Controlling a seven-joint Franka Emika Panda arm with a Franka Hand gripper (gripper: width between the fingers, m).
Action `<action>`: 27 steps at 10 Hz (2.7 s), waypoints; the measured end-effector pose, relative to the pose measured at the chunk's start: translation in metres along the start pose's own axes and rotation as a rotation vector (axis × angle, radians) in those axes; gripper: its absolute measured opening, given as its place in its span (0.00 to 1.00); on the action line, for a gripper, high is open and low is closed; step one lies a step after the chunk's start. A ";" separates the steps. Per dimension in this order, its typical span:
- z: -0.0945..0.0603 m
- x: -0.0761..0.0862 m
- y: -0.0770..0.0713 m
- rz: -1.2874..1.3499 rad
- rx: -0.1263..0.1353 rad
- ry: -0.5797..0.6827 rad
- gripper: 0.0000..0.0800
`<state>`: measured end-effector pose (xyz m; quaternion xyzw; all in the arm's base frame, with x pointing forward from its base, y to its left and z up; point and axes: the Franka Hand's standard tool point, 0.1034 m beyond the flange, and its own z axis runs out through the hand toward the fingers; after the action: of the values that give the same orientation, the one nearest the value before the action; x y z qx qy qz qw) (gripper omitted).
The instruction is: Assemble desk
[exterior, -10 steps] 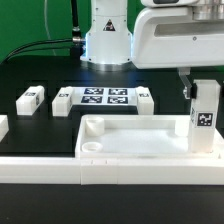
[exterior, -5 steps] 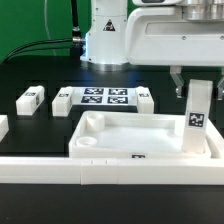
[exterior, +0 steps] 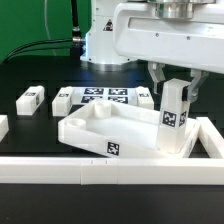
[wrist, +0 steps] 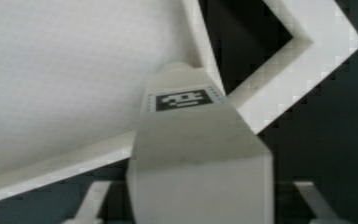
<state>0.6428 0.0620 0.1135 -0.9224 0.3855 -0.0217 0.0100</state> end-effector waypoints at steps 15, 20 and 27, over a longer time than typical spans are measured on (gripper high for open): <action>-0.043 -0.026 0.005 -0.339 0.057 0.011 0.81; -0.035 -0.049 0.033 -0.508 0.096 0.082 0.81; 0.025 -0.121 0.099 -0.523 0.108 0.150 0.81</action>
Offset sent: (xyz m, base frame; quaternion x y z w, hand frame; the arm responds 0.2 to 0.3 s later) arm 0.0100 0.0102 0.0241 -0.0264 0.0188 -0.1459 0.9888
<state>0.4883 0.0788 0.0816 -0.9845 0.1322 -0.1124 0.0245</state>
